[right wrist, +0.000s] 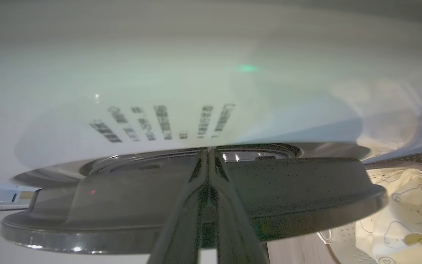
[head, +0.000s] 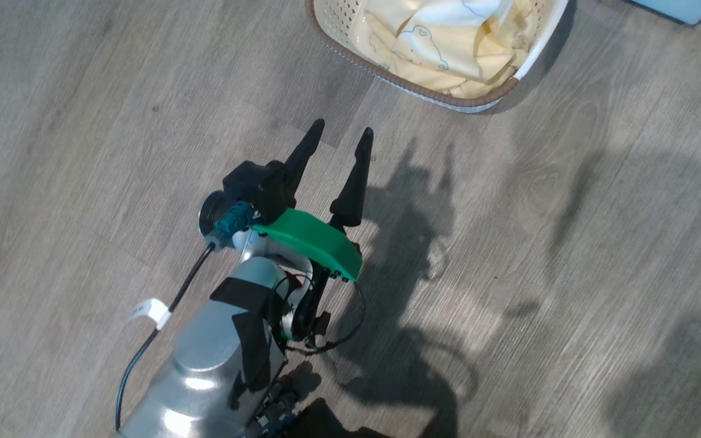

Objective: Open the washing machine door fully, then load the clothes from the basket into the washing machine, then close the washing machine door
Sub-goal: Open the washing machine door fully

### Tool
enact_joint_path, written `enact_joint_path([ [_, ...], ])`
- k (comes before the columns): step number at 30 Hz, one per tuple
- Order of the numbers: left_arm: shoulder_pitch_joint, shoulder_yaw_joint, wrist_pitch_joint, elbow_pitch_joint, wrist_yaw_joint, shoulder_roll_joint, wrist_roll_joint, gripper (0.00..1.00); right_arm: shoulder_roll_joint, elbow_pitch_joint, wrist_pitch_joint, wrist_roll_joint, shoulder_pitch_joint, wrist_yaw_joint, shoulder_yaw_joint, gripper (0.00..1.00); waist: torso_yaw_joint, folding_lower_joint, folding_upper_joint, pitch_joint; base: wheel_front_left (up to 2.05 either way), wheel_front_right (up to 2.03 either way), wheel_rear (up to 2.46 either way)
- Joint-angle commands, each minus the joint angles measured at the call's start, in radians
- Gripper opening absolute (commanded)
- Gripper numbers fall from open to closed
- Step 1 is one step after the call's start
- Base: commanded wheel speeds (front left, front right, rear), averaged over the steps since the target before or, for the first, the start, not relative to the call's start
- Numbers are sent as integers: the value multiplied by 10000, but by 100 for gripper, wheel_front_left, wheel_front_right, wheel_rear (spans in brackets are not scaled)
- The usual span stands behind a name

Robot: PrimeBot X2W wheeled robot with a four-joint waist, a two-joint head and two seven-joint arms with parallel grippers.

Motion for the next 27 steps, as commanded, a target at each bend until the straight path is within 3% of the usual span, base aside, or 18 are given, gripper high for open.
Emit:
enact_joint_path([
  [1,-149,241,-90,-358,40,216,-109,100,375,-350,217,-51,-495,2,59,0,28,0,0,77,0,0,0],
  [15,-157,204,-90,-367,63,216,-175,100,268,-1303,2222,-38,-1,2,640,0,54,0,0,76,0,0,0],
  [27,139,351,-90,-15,-112,215,65,100,328,-2222,3250,148,1390,2,951,0,-74,0,0,-770,0,0,0],
])
